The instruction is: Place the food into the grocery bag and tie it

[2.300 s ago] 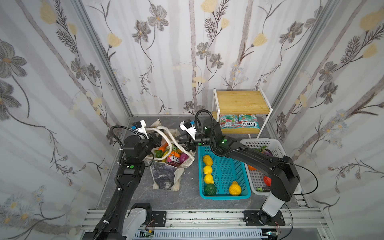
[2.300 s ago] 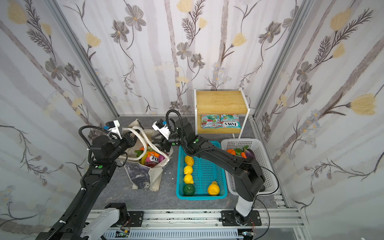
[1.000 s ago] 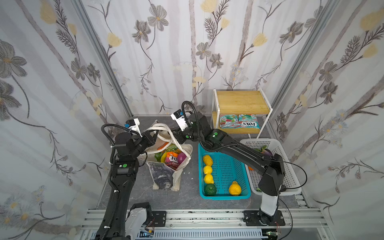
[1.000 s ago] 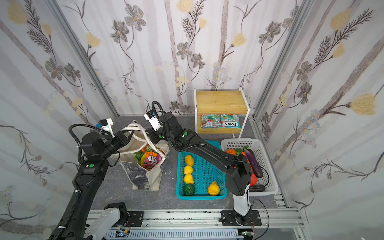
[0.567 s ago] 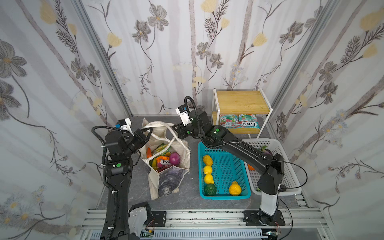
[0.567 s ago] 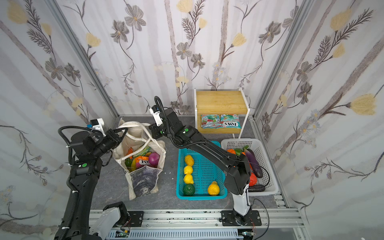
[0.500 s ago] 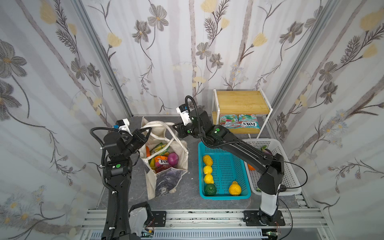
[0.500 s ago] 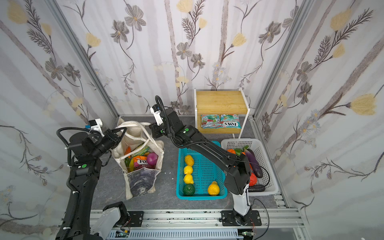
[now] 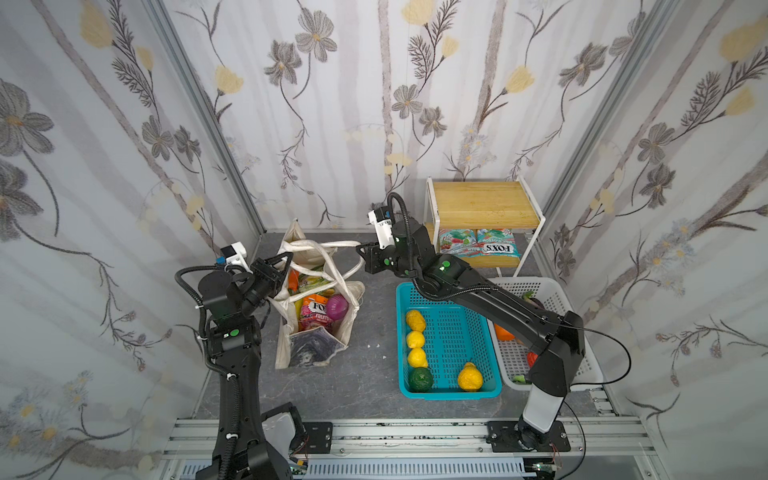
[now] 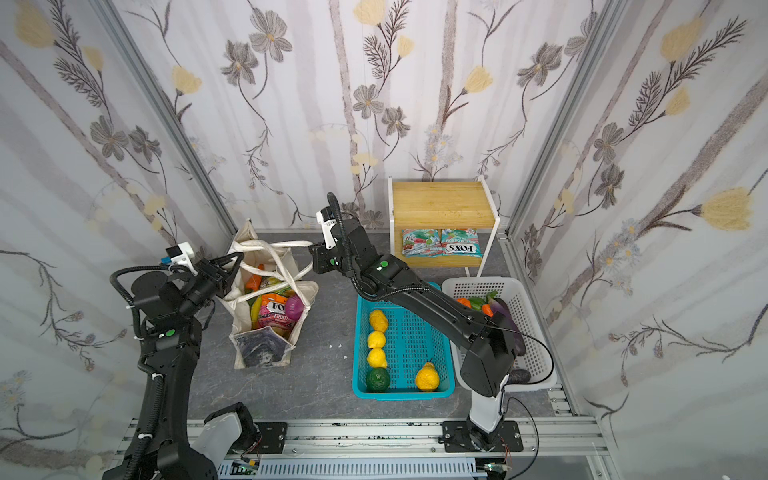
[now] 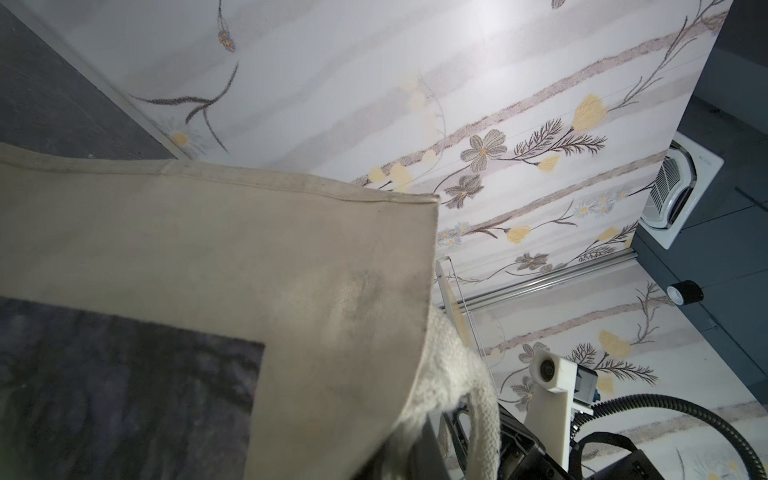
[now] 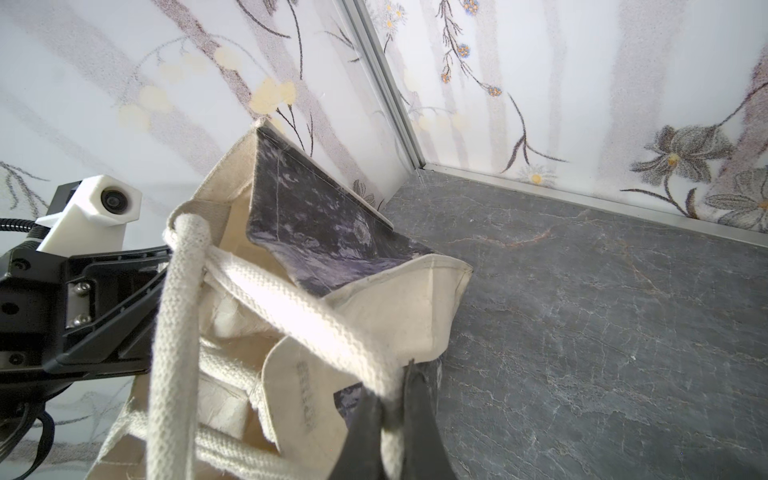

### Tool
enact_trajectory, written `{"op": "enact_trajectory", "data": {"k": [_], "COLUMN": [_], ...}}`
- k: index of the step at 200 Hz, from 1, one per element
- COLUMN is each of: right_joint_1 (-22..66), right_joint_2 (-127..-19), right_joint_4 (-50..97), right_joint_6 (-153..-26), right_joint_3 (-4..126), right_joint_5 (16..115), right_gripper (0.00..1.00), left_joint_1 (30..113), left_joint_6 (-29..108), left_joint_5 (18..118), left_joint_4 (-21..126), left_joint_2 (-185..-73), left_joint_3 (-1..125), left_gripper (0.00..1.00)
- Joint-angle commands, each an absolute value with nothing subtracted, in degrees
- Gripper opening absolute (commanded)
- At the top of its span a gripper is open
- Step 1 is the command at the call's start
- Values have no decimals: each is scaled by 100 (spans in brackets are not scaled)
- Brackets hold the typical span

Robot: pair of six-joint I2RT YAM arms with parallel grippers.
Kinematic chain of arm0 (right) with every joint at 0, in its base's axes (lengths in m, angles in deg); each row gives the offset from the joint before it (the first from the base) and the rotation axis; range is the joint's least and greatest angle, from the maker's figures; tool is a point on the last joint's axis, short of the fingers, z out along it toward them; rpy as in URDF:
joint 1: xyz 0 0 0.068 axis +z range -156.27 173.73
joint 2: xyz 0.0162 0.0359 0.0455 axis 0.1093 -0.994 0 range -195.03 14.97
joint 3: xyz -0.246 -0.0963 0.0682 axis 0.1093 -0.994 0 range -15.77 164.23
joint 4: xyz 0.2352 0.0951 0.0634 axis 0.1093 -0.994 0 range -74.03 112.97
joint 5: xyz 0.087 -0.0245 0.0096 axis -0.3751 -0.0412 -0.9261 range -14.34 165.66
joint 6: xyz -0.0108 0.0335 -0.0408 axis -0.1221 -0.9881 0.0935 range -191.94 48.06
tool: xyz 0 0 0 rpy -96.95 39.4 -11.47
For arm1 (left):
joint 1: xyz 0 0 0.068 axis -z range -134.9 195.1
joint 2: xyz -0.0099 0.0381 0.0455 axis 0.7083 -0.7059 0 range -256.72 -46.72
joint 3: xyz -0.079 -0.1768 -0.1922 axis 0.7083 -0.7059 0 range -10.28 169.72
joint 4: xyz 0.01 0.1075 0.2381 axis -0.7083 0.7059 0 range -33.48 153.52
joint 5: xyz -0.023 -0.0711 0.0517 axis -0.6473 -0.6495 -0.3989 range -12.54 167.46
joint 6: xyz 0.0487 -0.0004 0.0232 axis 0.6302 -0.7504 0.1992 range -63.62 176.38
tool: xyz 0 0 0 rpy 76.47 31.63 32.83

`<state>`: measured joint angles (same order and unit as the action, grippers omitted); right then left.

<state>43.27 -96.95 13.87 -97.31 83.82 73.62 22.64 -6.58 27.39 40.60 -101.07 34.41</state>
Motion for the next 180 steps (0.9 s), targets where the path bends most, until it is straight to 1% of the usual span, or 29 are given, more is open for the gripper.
{"op": "enact_trajectory", "data": {"k": [1, 53, 80, 95, 108, 132, 158, 180], "right_joint_1": [4118, 4118, 4338, 4483, 4650, 4784, 4787, 4811], "right_joint_2": [-9432, -9045, -9021, -9084, -9152, -9479, -9950, -10172], "right_joint_4": [1471, 1871, 1859, 1948, 2196, 2117, 1774, 1831], "right_joint_6": [-10188, -10210, -9960, -9872, -9777, -9756, -9769, -9819], "right_joint_3": [8036, 7394, 7290, 7333, 7388, 7970, 8812, 9084], "right_joint_5": [9556, 9833, 10161, 10093, 9993, 9865, 9784, 9535], "right_gripper": [0, 0, 0, 0, 0, 0, 0, 0], "left_joint_1": [1970, 1829, 1895, 2162, 2497, 3092, 3493, 3769], "left_joint_6": [-978, -778, -796, -713, -385, 675, 1556, 1836], "left_joint_5": [4083, 4161, 4066, 3955, 3981, 4367, 4673, 4842], "left_joint_4": [3160, 3138, 3138, 3143, 3264, 4502, 5430, 5709], "left_joint_2": [-10110, -10072, -10114, -10114, -10040, -9882, -9668, -9626], "left_joint_3": [3396, 3264, 3455, 3547, 3543, 3717, 3735, 3588], "left_gripper": [0, 0, 0, 0, 0, 0, 0, 0]}}
